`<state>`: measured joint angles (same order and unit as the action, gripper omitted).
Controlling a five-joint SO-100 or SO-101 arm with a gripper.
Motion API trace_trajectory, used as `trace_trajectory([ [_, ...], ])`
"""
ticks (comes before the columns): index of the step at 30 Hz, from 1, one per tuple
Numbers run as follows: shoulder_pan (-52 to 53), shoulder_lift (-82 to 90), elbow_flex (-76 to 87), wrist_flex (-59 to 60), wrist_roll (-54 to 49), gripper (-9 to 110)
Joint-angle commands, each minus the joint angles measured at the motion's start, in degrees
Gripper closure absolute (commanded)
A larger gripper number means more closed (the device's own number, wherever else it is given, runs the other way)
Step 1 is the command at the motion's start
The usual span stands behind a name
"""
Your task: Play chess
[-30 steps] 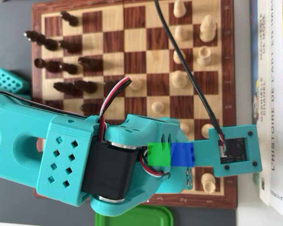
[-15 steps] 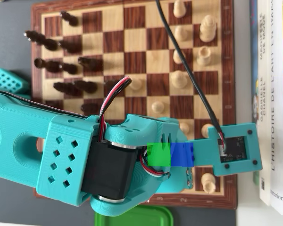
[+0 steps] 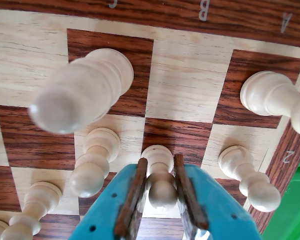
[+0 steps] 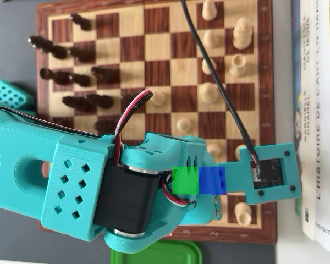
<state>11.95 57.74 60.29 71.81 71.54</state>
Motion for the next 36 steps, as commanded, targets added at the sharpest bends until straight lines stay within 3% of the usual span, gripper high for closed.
trace_trajectory([
  [1,0.53,0.97,-2.64,0.09,-0.35,97],
  [36,3.78,17.67,14.50,-0.62,-0.35,97],
])
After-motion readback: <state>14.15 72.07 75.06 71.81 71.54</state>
